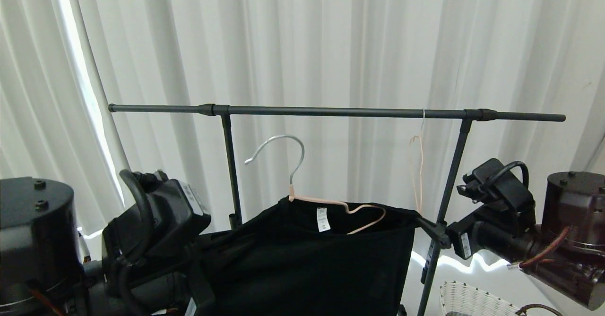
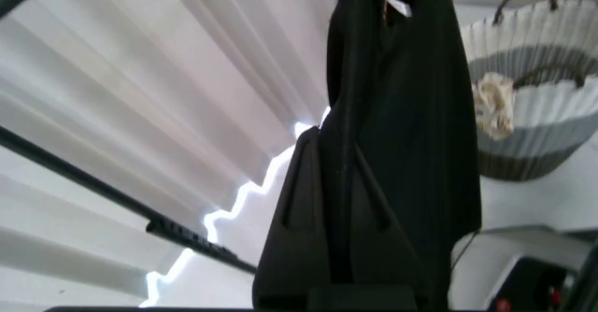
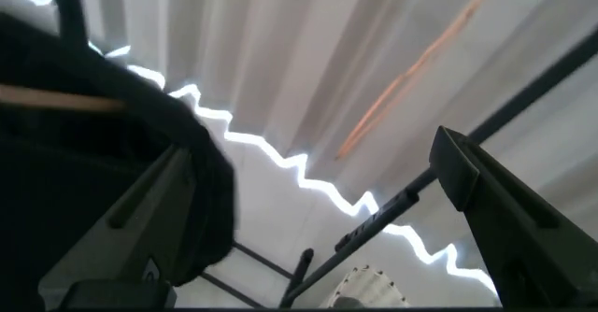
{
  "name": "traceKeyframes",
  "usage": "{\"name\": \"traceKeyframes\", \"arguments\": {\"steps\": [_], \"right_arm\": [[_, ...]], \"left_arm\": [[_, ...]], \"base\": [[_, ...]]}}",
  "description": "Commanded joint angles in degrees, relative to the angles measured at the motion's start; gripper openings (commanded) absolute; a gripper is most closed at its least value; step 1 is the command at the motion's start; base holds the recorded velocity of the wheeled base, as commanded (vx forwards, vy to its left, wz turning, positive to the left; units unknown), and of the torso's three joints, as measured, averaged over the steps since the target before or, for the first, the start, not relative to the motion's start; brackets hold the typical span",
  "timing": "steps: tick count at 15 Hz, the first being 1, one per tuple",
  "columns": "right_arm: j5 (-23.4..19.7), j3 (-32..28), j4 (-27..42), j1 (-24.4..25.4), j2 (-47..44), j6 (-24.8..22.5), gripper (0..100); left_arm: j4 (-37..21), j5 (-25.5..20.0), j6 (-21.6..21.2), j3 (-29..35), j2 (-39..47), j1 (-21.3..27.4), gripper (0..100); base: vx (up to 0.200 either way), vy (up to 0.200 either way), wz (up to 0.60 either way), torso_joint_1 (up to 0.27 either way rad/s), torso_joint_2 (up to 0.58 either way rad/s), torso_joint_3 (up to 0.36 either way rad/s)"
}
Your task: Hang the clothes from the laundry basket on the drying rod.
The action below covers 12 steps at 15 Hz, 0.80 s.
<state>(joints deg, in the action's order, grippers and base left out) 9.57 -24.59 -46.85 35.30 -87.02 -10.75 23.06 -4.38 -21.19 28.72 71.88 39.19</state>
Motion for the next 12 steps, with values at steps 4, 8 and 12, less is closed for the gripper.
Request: {"name": "traceKeyframes", "arguments": {"steps": [4,8,12], "right_arm": [[-1.66,2.79,-0.09,3.1,1.32,-2.08,100],[-3.24,3.32,-0.88,9.43,3.08,-2.08,100],[-5.0,3.14,-0.79,11.37,2.91,-6.04,100]], "left_arm": [[-0.04,0.16,2.64,1.86,2.66,-1.05,0],[-0.04,-0.02,2.82,1.95,2.83,-1.05,0],[-0.04,-5.47,1.94,0.81,0.9,-0.78,0]], "base": [[0.0,0.0,0.0,0.0,0.0,0.0],[0.0,0.0,0.0,0.0,0.0,0.0],[0.0,0.0,0.0,0.0,0.0,0.0]]}}
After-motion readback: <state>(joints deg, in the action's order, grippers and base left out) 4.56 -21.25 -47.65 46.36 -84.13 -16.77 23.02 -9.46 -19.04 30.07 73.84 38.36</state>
